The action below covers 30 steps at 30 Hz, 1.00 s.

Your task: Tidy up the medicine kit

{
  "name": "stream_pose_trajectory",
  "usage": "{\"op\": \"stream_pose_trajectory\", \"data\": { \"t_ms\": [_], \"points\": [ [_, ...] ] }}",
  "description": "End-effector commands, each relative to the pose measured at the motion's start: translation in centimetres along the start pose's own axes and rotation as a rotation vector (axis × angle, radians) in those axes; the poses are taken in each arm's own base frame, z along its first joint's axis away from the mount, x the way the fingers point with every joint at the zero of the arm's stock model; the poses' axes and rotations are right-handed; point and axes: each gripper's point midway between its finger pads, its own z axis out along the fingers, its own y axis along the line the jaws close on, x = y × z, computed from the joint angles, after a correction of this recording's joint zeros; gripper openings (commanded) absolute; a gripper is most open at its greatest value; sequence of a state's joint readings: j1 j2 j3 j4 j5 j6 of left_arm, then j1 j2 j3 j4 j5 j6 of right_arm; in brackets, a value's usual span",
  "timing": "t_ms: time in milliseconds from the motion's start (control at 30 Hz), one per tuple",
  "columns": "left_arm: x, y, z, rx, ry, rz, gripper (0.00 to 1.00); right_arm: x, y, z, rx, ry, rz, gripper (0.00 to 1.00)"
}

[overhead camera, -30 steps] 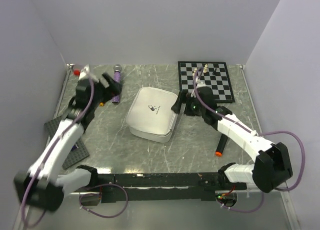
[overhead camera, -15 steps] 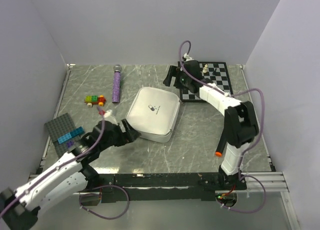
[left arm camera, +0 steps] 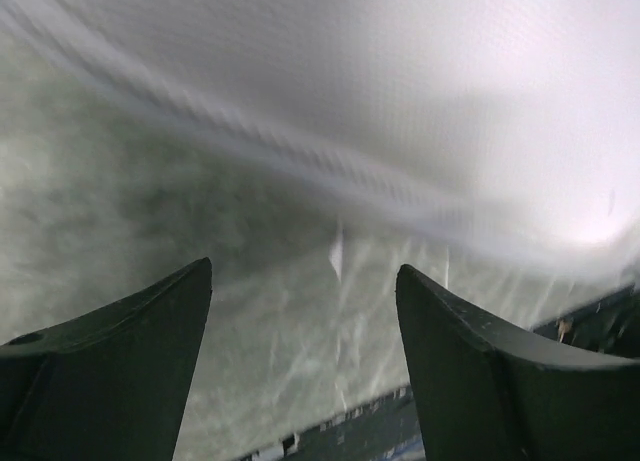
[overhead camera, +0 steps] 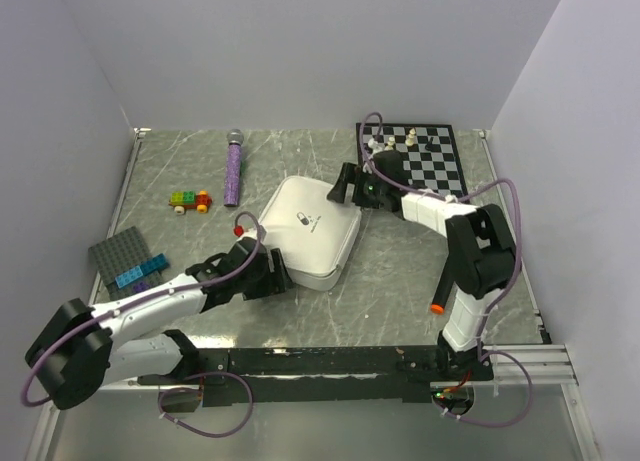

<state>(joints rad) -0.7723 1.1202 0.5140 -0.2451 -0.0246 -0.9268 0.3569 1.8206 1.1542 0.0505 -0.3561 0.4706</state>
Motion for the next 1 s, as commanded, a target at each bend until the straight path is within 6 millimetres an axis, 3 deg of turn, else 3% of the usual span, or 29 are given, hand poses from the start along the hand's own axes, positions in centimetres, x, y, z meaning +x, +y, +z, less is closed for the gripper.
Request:
{"op": "stream_pose_trajectory", "data": {
  "t_ms": [0,167,433,600,733,800,967],
  "points": [
    [-4.0,1.1,1.1,-0.007,-0.123,-0.145,0.77,2.3,3.1,-3.0,-0.136,-0.001,0.020,0.95],
    [-7.7,1.8,1.6,0.007,-0.192,-0.196,0.77,5.5,4.9,-5.6,-0.172,0.017,-0.041,0.94],
    [-14.8,1.3,2.8,0.022,-0.246,-0.191,0.79,14.6,6.3,-7.9,-0.135,0.103,-0.073,0.95],
    [-19.7,2.0,4.1,-0.041,-0.264,-0.221,0.79,17.6,9.0,-8.4,-0.167,0.162,-0.126,0.96],
    [-21.3,4.1,3.3,-0.145,-0.280,-0.260,0.80,17.4,8.4,-10.0,-0.107,0.146,-0.135,1.00],
    [-21.8,5.1,1.5,-0.200,-0.322,-0.257,0.82,16.8,7.3,-11.5,-0.047,0.116,-0.145,1.00],
    [-21.4,5.7,-3.5,-0.246,-0.401,-0.217,0.85,13.2,5.9,-13.9,0.032,-0.016,-0.168,1.00]
  ]
}}
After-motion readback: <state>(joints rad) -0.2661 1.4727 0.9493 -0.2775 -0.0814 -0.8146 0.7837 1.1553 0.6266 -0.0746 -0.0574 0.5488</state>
